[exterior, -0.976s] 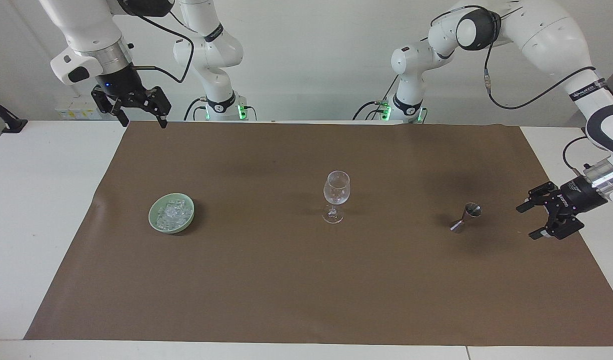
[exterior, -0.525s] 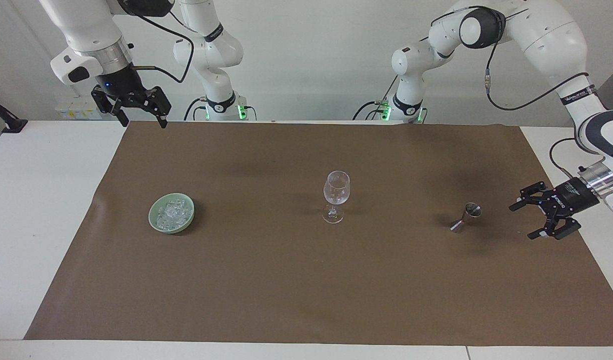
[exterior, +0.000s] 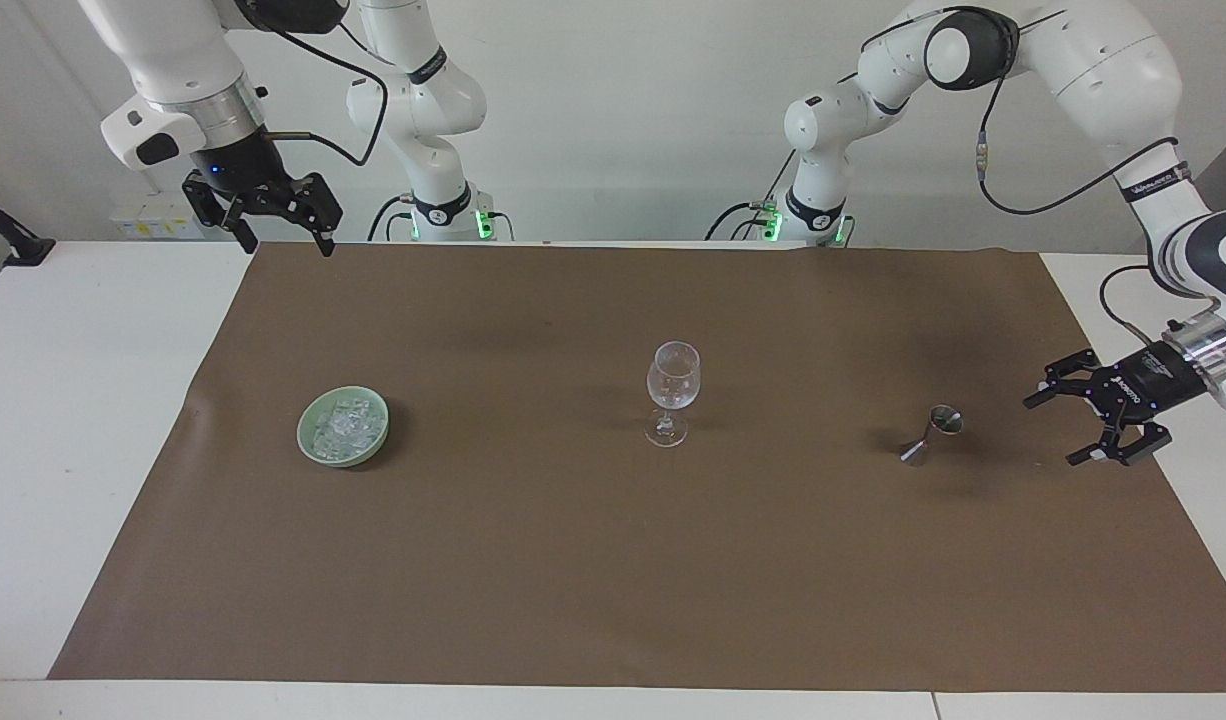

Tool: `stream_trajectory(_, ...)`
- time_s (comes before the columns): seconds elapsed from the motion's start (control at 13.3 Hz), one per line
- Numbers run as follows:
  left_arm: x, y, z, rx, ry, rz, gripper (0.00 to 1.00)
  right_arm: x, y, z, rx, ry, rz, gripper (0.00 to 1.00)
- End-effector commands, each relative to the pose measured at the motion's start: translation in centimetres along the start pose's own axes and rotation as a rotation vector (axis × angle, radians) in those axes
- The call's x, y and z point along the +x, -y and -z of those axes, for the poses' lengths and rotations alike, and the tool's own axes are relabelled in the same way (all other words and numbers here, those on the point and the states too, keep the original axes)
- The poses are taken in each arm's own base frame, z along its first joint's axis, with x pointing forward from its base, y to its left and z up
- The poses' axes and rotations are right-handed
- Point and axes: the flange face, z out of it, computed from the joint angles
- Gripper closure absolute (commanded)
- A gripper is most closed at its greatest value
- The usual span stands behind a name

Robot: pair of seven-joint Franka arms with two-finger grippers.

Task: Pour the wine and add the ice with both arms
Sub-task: 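Move the left gripper toward the small metal jigger cup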

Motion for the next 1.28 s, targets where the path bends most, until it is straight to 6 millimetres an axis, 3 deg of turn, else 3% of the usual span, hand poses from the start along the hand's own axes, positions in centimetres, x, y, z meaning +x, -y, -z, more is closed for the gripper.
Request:
stream_trajectory(0.0, 1.4, 1.7, -1.5, -0.036, 0.028, 0.080, 0.00, -0.6, 0.1, 0.0, 0.019, 0.000, -0.015, 0.00)
stream_trajectory(0.08, 1.9, 2.2, -2.5, -0.030, 0.039, 0.102, 0.00, -0.6, 0.1, 0.0, 0.019, 0.000, -0.015, 0.00)
stream_trajectory(0.3, 1.1, 2.5, -5.2, 0.015, 0.038, 0.084, 0.00, -0.6, 0.1, 0.0, 0.019, 0.000, -0.015, 0.00)
stream_trajectory(1.2, 8.1, 7.7, -9.3, 0.017, 0.083, 0.023, 0.00, -0.6, 0.1, 0.0, 0.019, 0.000, -0.015, 0.00)
